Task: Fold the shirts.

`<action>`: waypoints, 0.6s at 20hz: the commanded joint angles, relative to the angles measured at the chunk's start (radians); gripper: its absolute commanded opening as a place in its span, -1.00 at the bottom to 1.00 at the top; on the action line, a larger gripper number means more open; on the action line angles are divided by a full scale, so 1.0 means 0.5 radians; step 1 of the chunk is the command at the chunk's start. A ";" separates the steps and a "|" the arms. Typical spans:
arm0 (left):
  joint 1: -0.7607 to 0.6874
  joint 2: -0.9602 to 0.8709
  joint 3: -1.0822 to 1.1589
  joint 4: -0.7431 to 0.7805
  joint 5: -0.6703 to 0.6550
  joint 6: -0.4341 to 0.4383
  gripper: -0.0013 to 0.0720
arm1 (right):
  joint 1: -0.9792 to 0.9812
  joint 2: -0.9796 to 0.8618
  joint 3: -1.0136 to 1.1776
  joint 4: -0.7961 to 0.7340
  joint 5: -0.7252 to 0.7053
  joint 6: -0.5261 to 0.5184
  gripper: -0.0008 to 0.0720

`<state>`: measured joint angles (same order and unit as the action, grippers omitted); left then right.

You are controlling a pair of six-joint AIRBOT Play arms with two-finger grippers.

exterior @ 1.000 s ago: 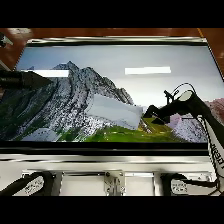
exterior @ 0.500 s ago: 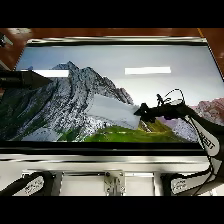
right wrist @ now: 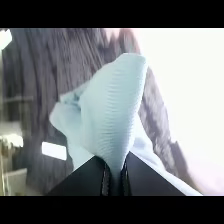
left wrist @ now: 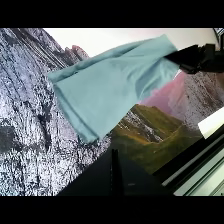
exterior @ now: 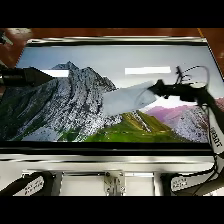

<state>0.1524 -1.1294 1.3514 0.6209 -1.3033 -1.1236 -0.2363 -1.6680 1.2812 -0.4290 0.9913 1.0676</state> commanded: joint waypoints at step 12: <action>-0.542 0.001 -0.001 0.002 0.559 -0.068 -0.85 | -1.643 0.276 0.388 -1.399 0.667 0.848 -0.78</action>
<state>-0.0830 -1.1294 1.3514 0.6209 -1.0821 -1.1557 -0.9314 -1.5623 1.4799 -0.8780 1.2331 1.3903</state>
